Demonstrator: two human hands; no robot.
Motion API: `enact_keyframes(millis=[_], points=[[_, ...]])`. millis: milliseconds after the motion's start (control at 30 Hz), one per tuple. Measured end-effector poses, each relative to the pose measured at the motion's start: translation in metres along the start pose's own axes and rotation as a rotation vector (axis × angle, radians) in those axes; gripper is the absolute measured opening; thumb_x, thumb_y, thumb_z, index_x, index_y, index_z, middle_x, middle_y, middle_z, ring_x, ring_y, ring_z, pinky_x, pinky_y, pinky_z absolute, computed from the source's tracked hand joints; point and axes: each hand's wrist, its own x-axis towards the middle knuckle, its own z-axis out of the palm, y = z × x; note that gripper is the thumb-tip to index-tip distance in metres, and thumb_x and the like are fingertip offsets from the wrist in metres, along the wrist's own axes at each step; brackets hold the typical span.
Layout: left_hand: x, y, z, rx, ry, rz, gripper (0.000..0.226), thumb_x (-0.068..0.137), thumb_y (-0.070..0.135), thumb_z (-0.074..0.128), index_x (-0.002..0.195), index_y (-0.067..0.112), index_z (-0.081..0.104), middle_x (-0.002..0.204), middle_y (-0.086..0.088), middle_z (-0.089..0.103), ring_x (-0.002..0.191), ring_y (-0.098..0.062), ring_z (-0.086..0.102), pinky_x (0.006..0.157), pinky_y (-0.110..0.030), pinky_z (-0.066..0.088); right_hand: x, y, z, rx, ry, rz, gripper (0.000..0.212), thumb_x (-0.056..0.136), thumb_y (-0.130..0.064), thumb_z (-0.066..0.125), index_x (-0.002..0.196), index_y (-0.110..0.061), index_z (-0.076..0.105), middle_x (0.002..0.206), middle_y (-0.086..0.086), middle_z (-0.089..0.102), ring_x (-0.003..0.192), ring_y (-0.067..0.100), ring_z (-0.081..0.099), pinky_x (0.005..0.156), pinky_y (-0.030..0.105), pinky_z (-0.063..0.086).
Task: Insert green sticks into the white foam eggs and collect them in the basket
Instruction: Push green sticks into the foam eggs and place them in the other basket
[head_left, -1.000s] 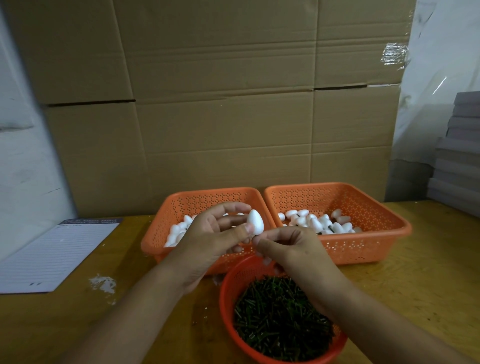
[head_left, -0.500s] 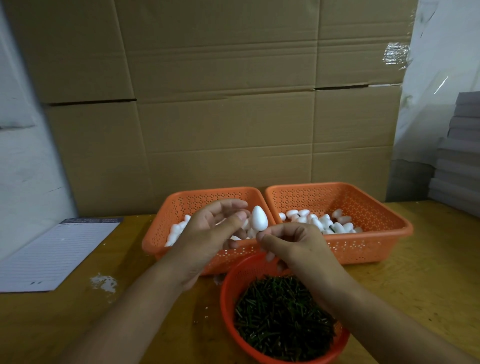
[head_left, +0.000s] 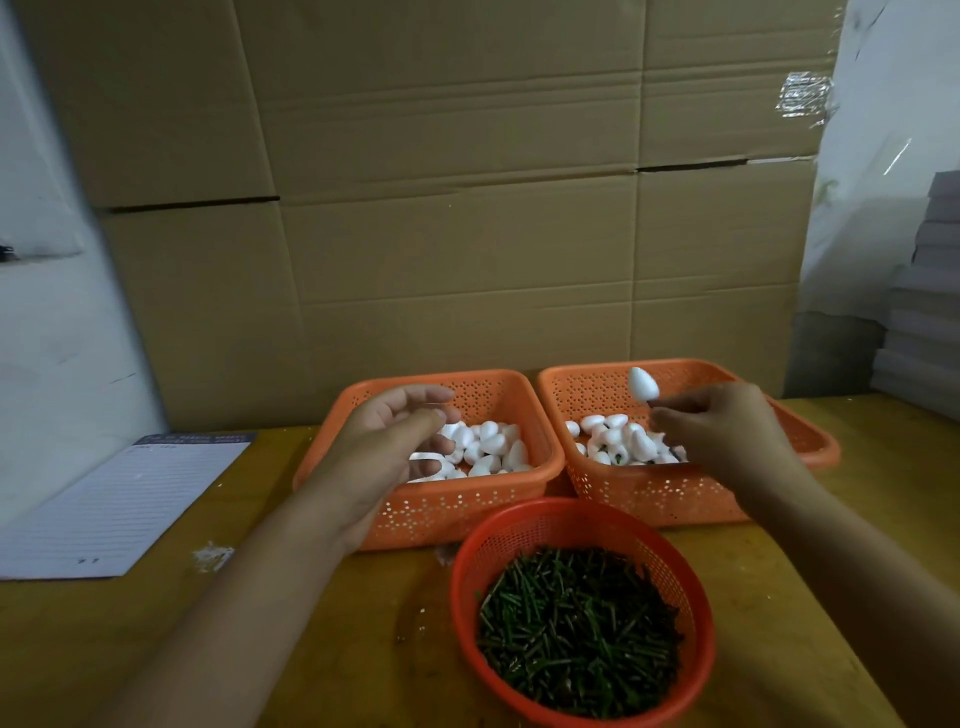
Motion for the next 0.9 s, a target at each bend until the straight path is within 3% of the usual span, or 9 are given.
enact_keyframes(millis=[100, 133, 267, 400, 500, 567, 667, 800, 900], points=[[0.003, 0.002, -0.004, -0.005, 0.035, 0.007, 0.018, 0.096, 0.008, 0.061, 0.104, 0.019, 0.072, 0.092, 0.003, 0.076, 0.071, -0.008, 0.068, 0.061, -0.023, 0.056, 0.001, 0.0, 0.007, 0.118, -0.039, -0.012, 0.025, 0.09, -0.011, 0.064, 0.114, -0.015, 0.073, 0.103, 0.002, 0.075, 0.089, 0.016, 0.071, 0.086, 0.044, 0.059], [0.003, 0.003, -0.006, 0.007, 0.045, 0.012, 0.019, 0.096, 0.007, 0.06, 0.104, 0.019, 0.072, 0.092, 0.004, 0.076, 0.072, -0.007, 0.068, 0.062, -0.024, 0.056, 0.0, -0.001, 0.008, 0.152, -0.056, -0.024, 0.028, 0.091, -0.01, 0.063, 0.118, -0.013, 0.071, 0.106, 0.001, 0.074, 0.093, 0.015, 0.07, 0.087, 0.043, 0.059], [0.008, 0.005, -0.015, 0.113, 0.098, 0.056, 0.02, 0.095, 0.006, 0.062, 0.103, 0.022, 0.071, 0.098, 0.0, 0.075, 0.076, -0.007, 0.067, 0.068, -0.027, 0.054, -0.01, -0.011, 0.008, 0.233, -0.182, -0.08, 0.014, 0.091, -0.007, 0.065, 0.098, -0.015, 0.073, 0.085, 0.0, 0.077, 0.077, 0.012, 0.073, 0.061, 0.023, 0.056], [0.019, 0.007, -0.032, 0.423, 0.133, 0.108, 0.021, 0.092, 0.009, 0.068, 0.099, 0.028, 0.071, 0.099, 0.006, 0.072, 0.088, -0.009, 0.068, 0.077, -0.026, 0.051, -0.026, -0.027, 0.004, 0.113, -0.589, -0.202, 0.008, 0.093, -0.013, 0.066, 0.098, -0.016, 0.072, 0.08, 0.003, 0.076, 0.066, 0.011, 0.068, 0.055, 0.018, 0.051], [0.033, 0.009, -0.043, 0.681, 0.055, 0.067, 0.025, 0.09, 0.005, 0.067, 0.096, 0.029, 0.067, 0.101, 0.006, 0.07, 0.097, -0.012, 0.066, 0.082, -0.026, 0.049, -0.04, -0.034, 0.008, -0.142, -0.977, -0.28, 0.023, 0.091, -0.026, 0.072, 0.113, -0.023, 0.071, 0.095, 0.001, 0.076, 0.082, 0.009, 0.071, 0.075, 0.027, 0.058], [0.042, 0.008, -0.046, 0.907, -0.042, 0.02, 0.022, 0.089, 0.01, 0.07, 0.104, 0.026, 0.067, 0.109, 0.003, 0.068, 0.103, -0.014, 0.064, 0.089, -0.029, 0.049, -0.048, -0.037, 0.012, -0.295, -1.126, -0.345, 0.036, 0.087, -0.033, 0.075, 0.122, -0.028, 0.068, 0.108, -0.009, 0.073, 0.092, 0.0, 0.068, 0.083, 0.02, 0.055], [0.054, 0.007, -0.044, 1.167, -0.168, -0.065, 0.027, 0.09, 0.021, 0.07, 0.117, 0.021, 0.069, 0.119, 0.002, 0.065, 0.107, -0.013, 0.06, 0.091, -0.028, 0.047, -0.057, -0.041, 0.017, -0.452, -1.179, -0.434, 0.047, 0.082, -0.044, 0.077, 0.127, -0.038, 0.062, 0.113, -0.021, 0.067, 0.095, -0.007, 0.063, 0.075, 0.008, 0.046], [0.062, 0.005, -0.032, 1.43, -0.271, -0.211, 0.028, 0.095, 0.036, 0.059, 0.119, 0.023, 0.069, 0.13, 0.002, 0.063, 0.115, -0.017, 0.059, 0.099, -0.033, 0.049, -0.061, -0.041, 0.019, -0.461, -1.184, -0.445, 0.049, 0.083, -0.043, 0.076, 0.129, -0.036, 0.061, 0.112, -0.02, 0.065, 0.094, -0.004, 0.061, 0.08, 0.016, 0.048], [0.064, -0.002, -0.023, 1.57, -0.385, -0.314, 0.041, 0.098, 0.04, 0.053, 0.135, 0.021, 0.058, 0.143, 0.0, 0.055, 0.123, -0.019, 0.055, 0.099, -0.032, 0.045, -0.061, -0.041, 0.018, -0.463, -1.194, -0.436, 0.049, 0.084, -0.041, 0.076, 0.13, -0.035, 0.06, 0.115, -0.019, 0.065, 0.097, -0.001, 0.061, 0.084, 0.02, 0.05]])
